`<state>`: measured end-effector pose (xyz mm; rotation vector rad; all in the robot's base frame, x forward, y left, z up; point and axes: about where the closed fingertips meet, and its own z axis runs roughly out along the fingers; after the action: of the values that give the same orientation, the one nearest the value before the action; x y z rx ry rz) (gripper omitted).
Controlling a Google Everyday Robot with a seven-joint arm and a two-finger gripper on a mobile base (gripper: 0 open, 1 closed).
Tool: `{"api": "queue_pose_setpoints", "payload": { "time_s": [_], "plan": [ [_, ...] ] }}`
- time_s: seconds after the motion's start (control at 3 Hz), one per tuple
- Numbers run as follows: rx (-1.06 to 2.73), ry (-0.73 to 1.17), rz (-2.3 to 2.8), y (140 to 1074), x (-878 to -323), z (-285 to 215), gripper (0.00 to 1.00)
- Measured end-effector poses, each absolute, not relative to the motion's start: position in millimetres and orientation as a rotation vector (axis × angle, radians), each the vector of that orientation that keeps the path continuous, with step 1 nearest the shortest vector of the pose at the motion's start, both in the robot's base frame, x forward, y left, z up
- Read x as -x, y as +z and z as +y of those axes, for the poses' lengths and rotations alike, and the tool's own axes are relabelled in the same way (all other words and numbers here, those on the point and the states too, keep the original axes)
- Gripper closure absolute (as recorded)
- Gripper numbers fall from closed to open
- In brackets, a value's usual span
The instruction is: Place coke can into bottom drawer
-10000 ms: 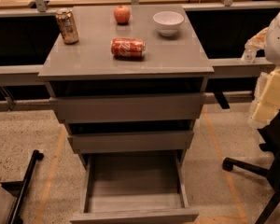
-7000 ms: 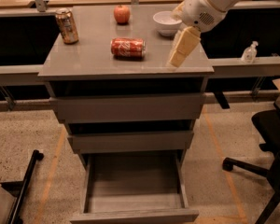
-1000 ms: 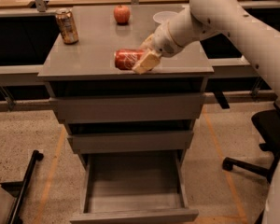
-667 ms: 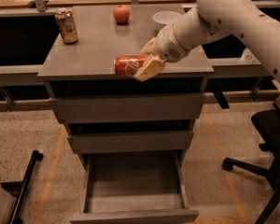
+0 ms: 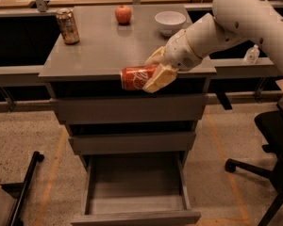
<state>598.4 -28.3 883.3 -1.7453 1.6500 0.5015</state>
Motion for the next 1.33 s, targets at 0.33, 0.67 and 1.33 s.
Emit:
{"api": "queue_pose_setpoints", "payload": {
  "time_s": [0.33, 0.67, 1.33],
  "plan": [
    [1.794, 0.496, 1.627, 884, -602, -24, 1.0],
    [1.863, 0.54, 1.561, 858, -590, -15, 1.0],
    [1.815, 0.624, 1.553, 772, -567, -16, 1.0]
  ]
}}
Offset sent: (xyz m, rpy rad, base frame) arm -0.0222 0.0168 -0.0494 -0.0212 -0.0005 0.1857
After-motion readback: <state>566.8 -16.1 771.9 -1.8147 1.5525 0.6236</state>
